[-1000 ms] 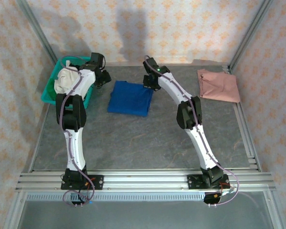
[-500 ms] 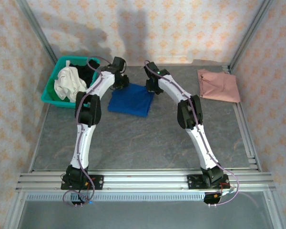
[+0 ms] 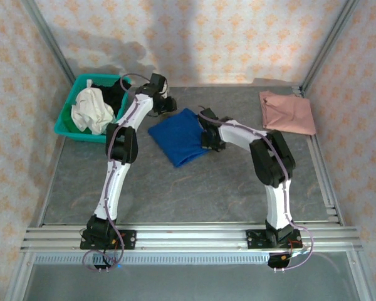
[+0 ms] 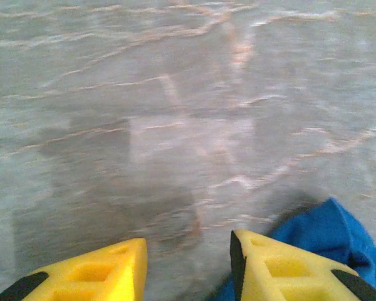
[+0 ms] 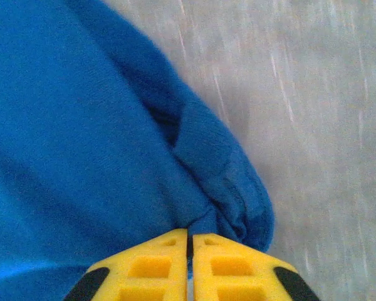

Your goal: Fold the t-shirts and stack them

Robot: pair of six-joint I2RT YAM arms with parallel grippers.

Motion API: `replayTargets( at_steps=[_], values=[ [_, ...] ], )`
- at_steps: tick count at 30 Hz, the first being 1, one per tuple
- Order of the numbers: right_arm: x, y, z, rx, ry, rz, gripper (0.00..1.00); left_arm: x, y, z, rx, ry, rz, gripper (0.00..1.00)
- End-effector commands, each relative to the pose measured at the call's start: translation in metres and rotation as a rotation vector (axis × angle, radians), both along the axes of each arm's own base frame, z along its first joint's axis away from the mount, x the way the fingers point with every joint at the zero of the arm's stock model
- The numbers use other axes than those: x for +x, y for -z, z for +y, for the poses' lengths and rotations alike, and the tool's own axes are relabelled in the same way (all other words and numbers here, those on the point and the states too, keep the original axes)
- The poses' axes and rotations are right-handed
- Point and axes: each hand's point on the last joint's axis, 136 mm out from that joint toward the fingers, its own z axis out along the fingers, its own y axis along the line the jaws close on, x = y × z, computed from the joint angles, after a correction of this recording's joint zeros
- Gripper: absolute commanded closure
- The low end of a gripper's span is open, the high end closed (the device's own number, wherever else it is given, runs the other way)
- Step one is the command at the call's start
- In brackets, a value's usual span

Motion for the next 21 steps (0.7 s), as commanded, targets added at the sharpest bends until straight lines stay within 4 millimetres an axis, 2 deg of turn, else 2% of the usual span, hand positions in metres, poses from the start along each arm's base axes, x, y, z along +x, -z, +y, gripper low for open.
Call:
replayTargets(
  at_steps=[1,3,6,8,11,13,15,17,19,21],
  values=[
    [-0.016,-0.036,-0.005,0.033,0.012,-0.063,0.79,-0.019,-0.005,-0.064,-0.096,0.189,-0.003,0.59],
    [-0.012,-0.054,-0.014,0.007,0.019,-0.118,0.68,-0.019,-0.029,-0.072,-0.143,0.199,-0.038,0.58],
    [0.009,-0.071,-0.016,-0.013,0.018,-0.185,0.55,-0.017,-0.064,-0.067,-0.12,0.192,-0.098,0.55],
    [0.028,-0.068,-0.007,0.015,-0.004,-0.196,0.49,-0.021,-0.083,-0.06,-0.092,0.189,-0.118,0.55],
    [0.055,-0.047,0.007,0.069,-0.025,-0.158,0.47,-0.034,-0.1,-0.051,-0.055,0.18,-0.123,0.55],
    [0.067,-0.032,0.017,0.113,-0.049,-0.124,0.39,-0.047,-0.107,-0.045,-0.04,0.176,-0.129,0.54],
    [0.079,-0.02,0.025,0.15,-0.072,-0.108,0.34,-0.064,-0.105,-0.032,0.001,0.147,-0.121,0.54],
    [0.084,-0.014,0.036,0.199,-0.101,-0.094,0.33,-0.082,-0.104,-0.016,0.036,0.102,-0.112,0.52],
    [0.082,-0.009,0.048,0.253,-0.143,-0.072,0.33,-0.102,-0.096,-0.003,0.057,0.067,-0.087,0.51],
    [0.078,-0.001,0.048,0.255,-0.143,-0.051,0.37,-0.122,-0.083,0.008,0.076,0.036,-0.062,0.51]
  ],
)
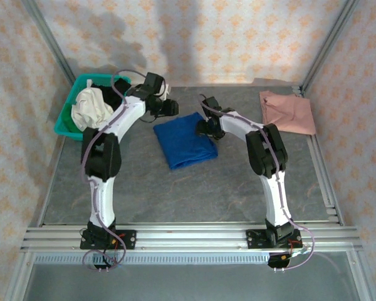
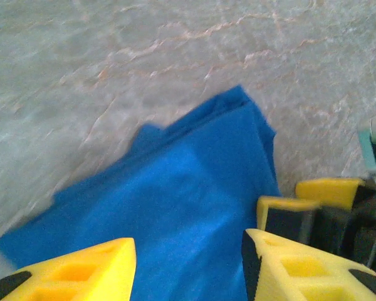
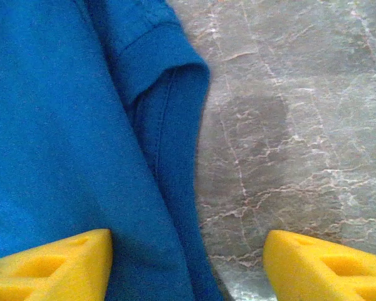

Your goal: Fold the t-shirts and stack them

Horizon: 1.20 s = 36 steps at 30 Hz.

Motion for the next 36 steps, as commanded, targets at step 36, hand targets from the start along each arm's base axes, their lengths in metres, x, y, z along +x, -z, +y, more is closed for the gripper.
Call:
replayTargets(
  at_steps=[36],
  values=[
    [-0.106,0.015,-0.003,-0.117,0.223,0.127,0.44,-0.075,0.083,0.059,0.119,-0.173,0.153,0.54]
  ],
)
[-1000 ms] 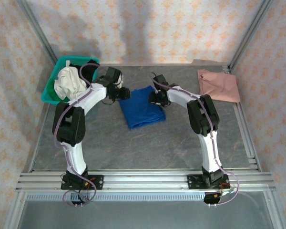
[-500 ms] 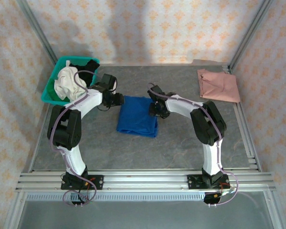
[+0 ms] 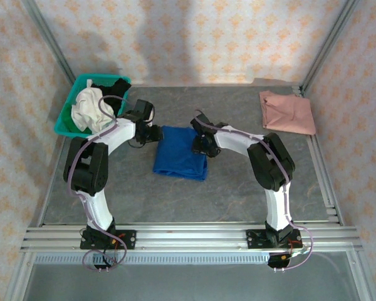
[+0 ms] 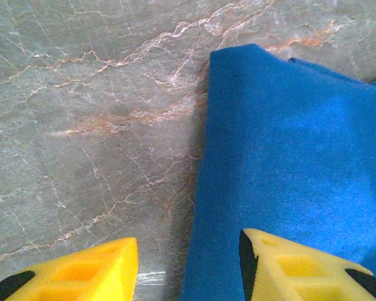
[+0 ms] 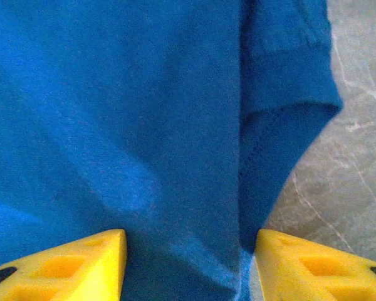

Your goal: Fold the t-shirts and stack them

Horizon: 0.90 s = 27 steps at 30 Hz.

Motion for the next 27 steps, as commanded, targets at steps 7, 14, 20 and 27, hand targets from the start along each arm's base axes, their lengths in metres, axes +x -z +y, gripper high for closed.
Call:
replayTargets(
  at_steps=[7,14,20,27],
  values=[
    [-0.016,0.023,-0.016,-0.184,0.033,0.051,0.44,0.002,0.006,0.0,0.009,0.003,0.009,0.55],
    [-0.005,0.022,-0.022,-0.171,0.047,0.014,0.83,0.0,0.002,0.005,0.037,0.008,0.015,0.57],
    [0.03,-0.016,-0.059,-0.275,0.006,-0.095,1.0,-0.002,-0.006,0.009,0.053,0.012,0.004,0.58],
    [0.076,-0.083,-0.124,-0.688,-0.119,-0.27,1.0,-0.001,-0.011,0.018,0.048,-0.008,-0.003,0.6]
  ],
)
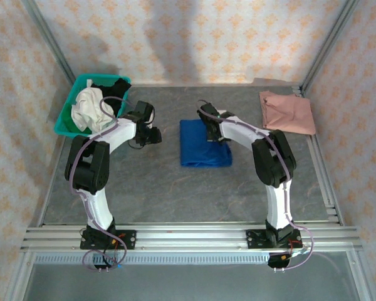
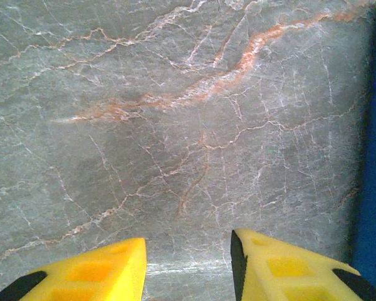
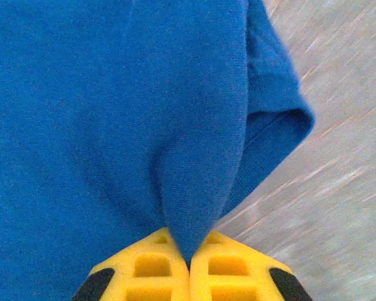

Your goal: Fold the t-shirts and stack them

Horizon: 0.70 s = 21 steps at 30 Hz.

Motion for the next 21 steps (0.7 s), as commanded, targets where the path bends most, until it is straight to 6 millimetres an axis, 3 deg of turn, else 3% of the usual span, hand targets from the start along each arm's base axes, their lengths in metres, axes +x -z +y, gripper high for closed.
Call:
replayTargets(
  at_steps=[1,13,17,21],
  values=[
    [0.02,-0.053,-0.046,-0.316,-0.069,-0.095,1.0,0.003,-0.021,0.013,0.023,-0.019,-0.038,0.6],
    [0.079,-0.144,-0.141,-0.503,0.037,-0.178,1.0,0.0,-0.028,0.031,0.021,-0.045,-0.043,0.62],
    [0.099,-0.164,-0.176,-0.499,0.079,-0.217,1.0,-0.001,-0.028,0.039,0.023,-0.055,-0.041,0.62],
    [0.12,-0.171,-0.204,-0.443,0.086,-0.261,1.0,-0.001,-0.024,0.044,0.022,-0.065,-0.03,0.63]
  ],
)
